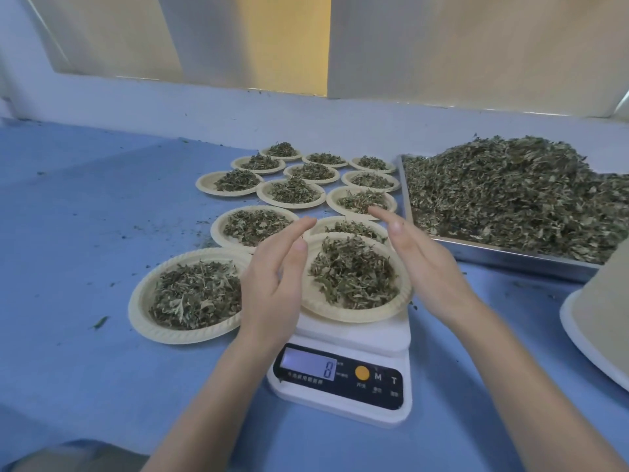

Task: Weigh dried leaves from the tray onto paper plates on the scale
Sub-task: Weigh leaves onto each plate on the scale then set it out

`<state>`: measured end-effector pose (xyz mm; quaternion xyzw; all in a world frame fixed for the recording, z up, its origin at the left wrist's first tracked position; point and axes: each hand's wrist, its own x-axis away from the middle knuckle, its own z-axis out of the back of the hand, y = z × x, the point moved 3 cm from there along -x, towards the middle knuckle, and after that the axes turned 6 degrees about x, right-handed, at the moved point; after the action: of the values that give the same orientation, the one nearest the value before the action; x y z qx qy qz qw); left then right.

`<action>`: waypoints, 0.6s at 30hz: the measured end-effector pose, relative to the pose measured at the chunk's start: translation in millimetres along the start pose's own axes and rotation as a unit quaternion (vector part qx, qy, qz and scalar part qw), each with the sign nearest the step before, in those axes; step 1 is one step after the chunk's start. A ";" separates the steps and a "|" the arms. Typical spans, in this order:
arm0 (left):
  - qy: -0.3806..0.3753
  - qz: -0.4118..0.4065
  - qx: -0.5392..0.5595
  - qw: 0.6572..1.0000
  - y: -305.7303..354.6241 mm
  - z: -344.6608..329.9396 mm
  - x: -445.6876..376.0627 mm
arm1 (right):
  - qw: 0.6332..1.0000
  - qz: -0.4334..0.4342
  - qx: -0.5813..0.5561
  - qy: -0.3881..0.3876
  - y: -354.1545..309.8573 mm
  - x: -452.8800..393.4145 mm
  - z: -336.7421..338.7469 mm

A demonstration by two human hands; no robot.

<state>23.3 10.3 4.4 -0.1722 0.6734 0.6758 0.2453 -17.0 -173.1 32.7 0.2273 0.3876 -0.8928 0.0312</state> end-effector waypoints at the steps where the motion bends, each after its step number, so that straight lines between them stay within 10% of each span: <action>1: 0.004 -0.002 0.008 1.000 -1.0 0.3 0.4 | 1.000 -0.003 0.005 -0.002 1.4 0.9 -0.4; 12: 0.007 0.039 0.032 0.999 -17.7 12.5 6.1 | 0.997 -0.054 0.046 0.011 9.7 3.5 -2.8; 18: -0.010 0.052 0.018 0.998 -18.4 11.3 5.9 | 0.967 -0.019 0.251 -0.042 1.7 -15.2 -4.7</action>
<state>30.0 21.7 -13.7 -0.1257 0.6912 0.6771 0.2191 -1.3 -172.8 35.3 0.1823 0.1537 -0.9708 -0.0278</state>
